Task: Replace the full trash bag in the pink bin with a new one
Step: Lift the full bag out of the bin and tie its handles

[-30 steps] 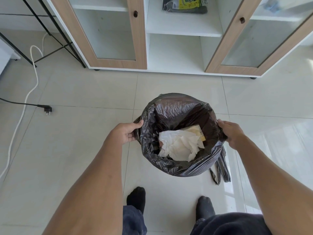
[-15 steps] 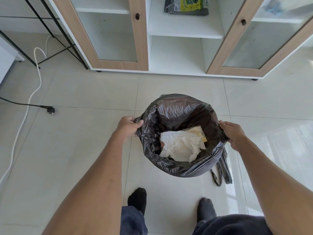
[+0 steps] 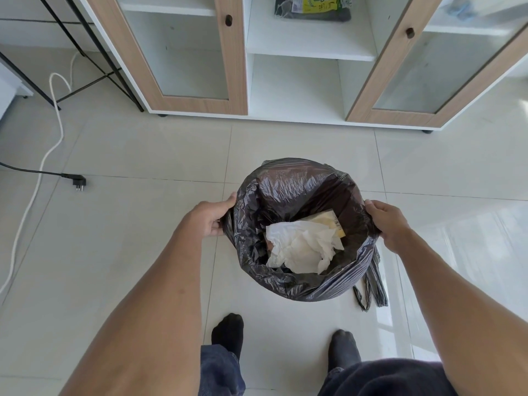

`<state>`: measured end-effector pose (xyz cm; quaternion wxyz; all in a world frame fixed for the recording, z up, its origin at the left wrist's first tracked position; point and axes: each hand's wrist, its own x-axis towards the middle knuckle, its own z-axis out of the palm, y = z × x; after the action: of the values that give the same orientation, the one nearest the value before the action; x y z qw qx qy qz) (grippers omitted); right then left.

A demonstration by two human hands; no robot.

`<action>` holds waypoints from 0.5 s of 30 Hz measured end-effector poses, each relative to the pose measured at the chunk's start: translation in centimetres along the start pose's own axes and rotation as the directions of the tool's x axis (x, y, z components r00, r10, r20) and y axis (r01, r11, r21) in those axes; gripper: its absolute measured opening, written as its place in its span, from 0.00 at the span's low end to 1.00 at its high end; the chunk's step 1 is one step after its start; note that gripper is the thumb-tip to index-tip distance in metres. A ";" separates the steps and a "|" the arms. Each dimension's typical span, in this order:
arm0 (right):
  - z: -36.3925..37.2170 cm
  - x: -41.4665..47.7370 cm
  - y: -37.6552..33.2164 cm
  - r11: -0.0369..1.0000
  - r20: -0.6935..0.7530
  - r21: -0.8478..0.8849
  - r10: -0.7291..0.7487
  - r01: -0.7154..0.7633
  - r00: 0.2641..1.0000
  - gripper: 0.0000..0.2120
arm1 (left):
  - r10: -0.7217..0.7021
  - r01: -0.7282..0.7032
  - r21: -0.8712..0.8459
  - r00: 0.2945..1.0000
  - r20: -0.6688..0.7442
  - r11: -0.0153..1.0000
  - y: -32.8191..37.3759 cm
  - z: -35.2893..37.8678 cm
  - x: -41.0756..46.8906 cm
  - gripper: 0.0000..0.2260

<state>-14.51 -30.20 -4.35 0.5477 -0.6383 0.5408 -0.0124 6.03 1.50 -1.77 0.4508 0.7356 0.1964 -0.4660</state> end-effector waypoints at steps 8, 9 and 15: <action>0.8 -0.1 0.4 1.000 0.027 0.016 -0.007 0.007 1.000 0.15 | -0.006 0.010 -0.031 0.995 0.100 0.999 -0.3 -0.1 -0.1 0.21; 0.9 0.0 0.5 1.000 0.028 0.018 -0.009 0.009 1.000 0.15 | 0.003 0.002 -0.040 0.994 0.113 0.999 -0.2 0.1 -0.2 0.22; 1.2 0.5 1.0 0.998 0.066 0.032 -0.047 0.045 0.997 0.14 | 0.047 -0.024 -0.171 0.989 0.137 0.985 -0.3 0.1 0.1 0.23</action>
<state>-14.26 -29.59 -5.81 0.5747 -0.6422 0.5071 -0.0121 5.83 1.54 -2.05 0.5324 0.6635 0.1897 -0.4902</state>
